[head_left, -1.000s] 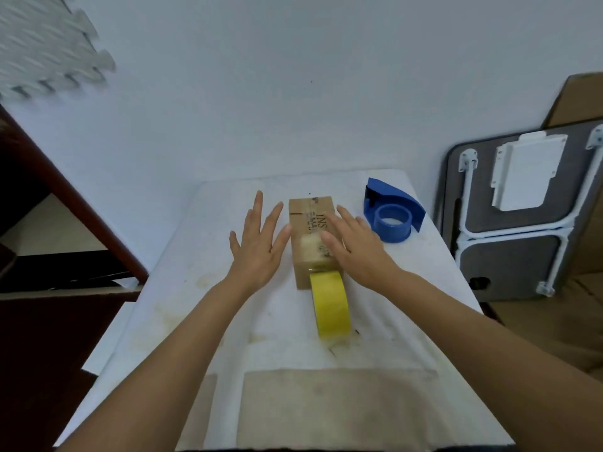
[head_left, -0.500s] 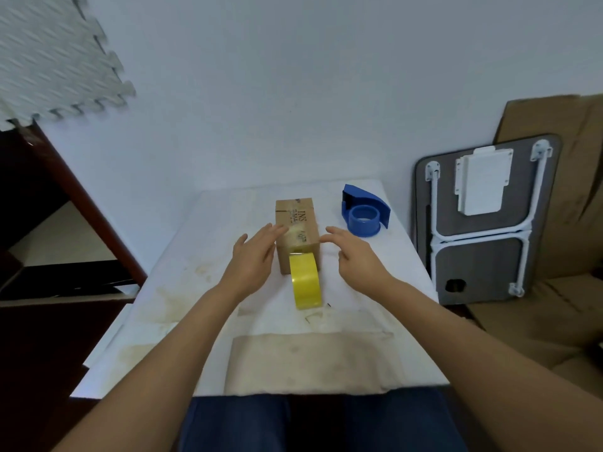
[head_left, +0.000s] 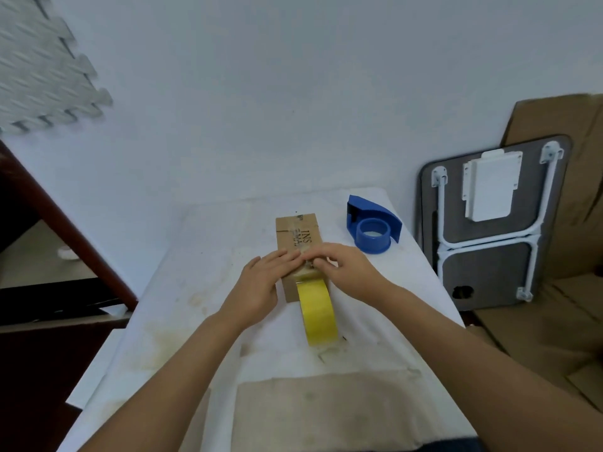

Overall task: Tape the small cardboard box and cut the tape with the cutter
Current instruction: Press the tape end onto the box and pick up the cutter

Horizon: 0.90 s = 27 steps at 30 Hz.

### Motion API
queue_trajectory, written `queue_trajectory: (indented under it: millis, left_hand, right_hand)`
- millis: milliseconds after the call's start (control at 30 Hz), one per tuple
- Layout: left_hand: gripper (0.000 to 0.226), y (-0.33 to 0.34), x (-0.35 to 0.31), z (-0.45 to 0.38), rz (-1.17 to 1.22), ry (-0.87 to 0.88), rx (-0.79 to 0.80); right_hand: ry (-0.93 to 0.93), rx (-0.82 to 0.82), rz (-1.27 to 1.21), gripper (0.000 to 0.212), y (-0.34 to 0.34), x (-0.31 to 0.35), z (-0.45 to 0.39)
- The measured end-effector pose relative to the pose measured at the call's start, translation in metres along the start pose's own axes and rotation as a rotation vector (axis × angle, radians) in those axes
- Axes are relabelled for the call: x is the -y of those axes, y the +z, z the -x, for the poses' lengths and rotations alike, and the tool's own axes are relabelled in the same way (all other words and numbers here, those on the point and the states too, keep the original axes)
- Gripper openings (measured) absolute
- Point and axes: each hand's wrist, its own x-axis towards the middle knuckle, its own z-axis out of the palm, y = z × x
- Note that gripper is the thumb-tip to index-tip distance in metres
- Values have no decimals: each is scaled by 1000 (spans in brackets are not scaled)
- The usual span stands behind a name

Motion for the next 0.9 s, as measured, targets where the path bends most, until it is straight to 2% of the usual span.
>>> queue_trajectory:
  millis: [100,200,300,400,500,633,800,900]
  left_hand:
    - [76,4,2,-5,56,57,-78]
    - [70,4,1,-7,91,63,-135]
    - [65,2,0,-10,100,50,-156]
    - [59,0,-2,-14,52,29,-167]
    - [53,-1,-6,-19,-12,74,-147]
    - [42,-4,-13,-24,42,33,-20]
    - [55,-9,-11,-18,109,35,-12]
    - [58,-8,-15,-18,117,19,36]
  right_hand:
    - [21,-4,-13,19,2,0,-7]
    - [66,-5,-139,16,5,-6,-7]
    - [140,-174,-177,14,13,-11,-1]
    - [379,-354,-247,26,21,-7,16]
    - [615,-276,-445,46,31,6,31]
    - [752,-180,-562,52,38,21,40]
    - [619,30,-611,54,40,33,59]
    - [568,-14,-689,44,47,40,67]
